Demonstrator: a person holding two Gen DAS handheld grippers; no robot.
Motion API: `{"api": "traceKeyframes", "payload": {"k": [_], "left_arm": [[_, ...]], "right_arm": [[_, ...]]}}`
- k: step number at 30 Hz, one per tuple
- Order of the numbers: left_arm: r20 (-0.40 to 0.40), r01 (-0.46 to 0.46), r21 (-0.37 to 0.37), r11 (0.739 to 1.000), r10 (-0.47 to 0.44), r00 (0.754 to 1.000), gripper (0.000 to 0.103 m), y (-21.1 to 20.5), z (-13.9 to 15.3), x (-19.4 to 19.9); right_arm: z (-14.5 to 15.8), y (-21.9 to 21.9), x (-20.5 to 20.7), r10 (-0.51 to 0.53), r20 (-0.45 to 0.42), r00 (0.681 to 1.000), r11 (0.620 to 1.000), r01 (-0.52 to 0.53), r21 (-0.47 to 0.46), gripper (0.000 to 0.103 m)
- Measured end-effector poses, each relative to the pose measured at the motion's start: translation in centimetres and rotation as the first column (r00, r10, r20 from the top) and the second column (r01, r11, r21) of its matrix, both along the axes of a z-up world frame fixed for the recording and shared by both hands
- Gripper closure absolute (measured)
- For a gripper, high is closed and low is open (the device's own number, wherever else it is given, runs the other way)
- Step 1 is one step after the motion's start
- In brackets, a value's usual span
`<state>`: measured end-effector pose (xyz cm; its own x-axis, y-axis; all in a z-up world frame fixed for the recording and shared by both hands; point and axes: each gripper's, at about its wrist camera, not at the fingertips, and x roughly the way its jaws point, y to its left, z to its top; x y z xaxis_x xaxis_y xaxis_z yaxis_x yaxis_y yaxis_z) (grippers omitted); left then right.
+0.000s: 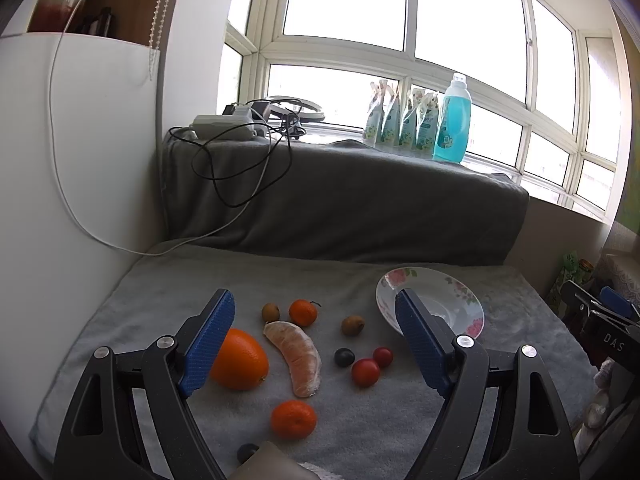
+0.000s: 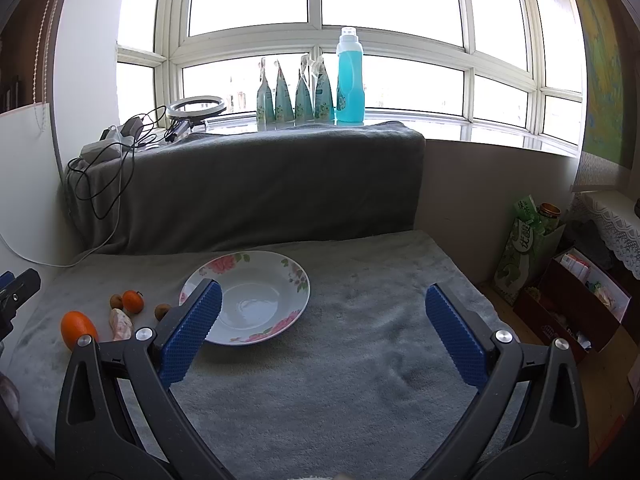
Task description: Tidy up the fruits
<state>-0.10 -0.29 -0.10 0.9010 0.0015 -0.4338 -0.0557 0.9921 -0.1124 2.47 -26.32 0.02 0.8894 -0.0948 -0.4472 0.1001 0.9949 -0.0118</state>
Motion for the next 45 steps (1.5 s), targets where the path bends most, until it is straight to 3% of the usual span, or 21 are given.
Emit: {"api": "traceKeyframes", "payload": {"k": [45], "left_arm": [[0.0,0.0,-0.001,1.0,0.0,1.0,0.02,0.03,-0.07,0.01]], "right_arm": [[-0.31,0.09,-0.03,0.003,-0.011,1.0,1.0,-0.003,0.004,0.0]]}}
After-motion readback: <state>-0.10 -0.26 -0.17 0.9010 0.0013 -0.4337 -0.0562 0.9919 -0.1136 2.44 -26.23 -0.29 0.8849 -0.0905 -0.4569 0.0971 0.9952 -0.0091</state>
